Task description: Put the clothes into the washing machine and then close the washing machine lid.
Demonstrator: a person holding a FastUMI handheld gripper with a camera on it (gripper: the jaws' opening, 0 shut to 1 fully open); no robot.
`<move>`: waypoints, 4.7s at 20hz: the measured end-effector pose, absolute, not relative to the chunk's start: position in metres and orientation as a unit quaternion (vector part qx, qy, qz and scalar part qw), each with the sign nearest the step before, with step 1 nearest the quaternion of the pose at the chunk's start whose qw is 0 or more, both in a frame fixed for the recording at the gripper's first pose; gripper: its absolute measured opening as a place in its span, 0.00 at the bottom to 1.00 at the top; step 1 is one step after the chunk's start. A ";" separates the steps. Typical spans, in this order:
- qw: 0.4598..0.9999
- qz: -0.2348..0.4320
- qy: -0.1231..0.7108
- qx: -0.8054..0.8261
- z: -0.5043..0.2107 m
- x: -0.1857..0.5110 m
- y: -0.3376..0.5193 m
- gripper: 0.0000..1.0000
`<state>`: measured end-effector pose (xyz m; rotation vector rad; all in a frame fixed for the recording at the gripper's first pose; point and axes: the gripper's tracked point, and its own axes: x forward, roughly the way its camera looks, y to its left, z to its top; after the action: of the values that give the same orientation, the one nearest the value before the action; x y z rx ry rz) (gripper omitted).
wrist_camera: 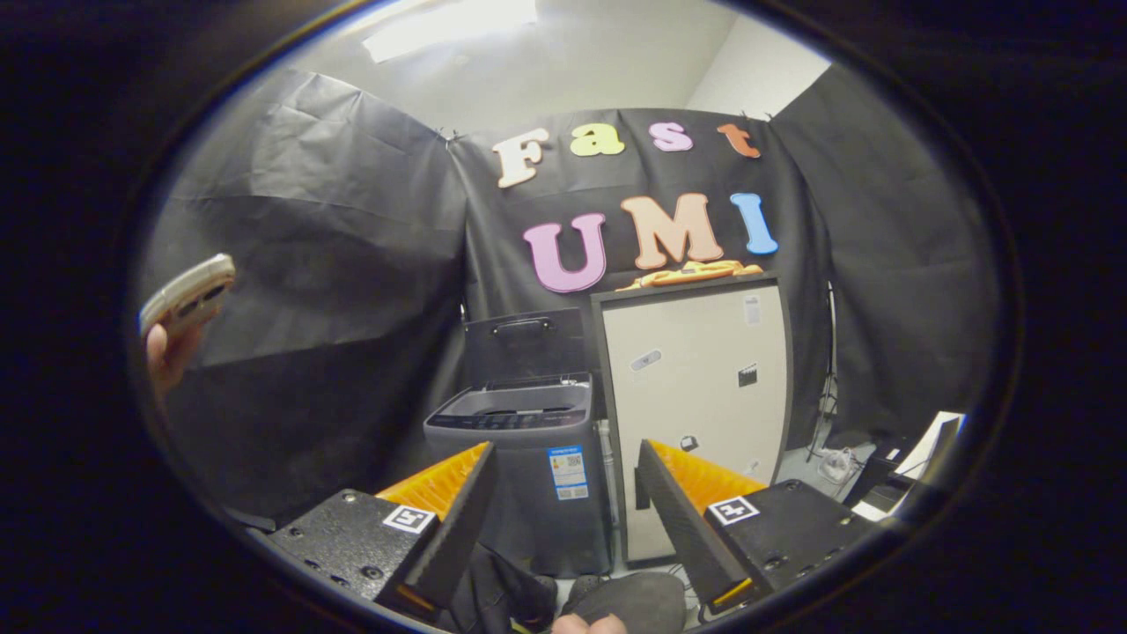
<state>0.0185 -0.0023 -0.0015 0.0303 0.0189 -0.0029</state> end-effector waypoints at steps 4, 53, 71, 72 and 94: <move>1.000 -0.004 0.009 0.024 -0.001 0.030 -0.005 0.97; 0.990 -0.130 0.036 -0.047 0.154 0.334 -0.176 0.97; 0.964 -0.162 0.208 -0.014 0.142 0.461 -0.262 0.97; 0.959 -0.166 0.228 -0.020 0.132 0.463 -0.266 0.97; 0.983 -0.099 0.154 0.002 0.195 0.495 -0.144 0.04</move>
<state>0.4954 -0.1440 0.1947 0.0049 0.3095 -0.1988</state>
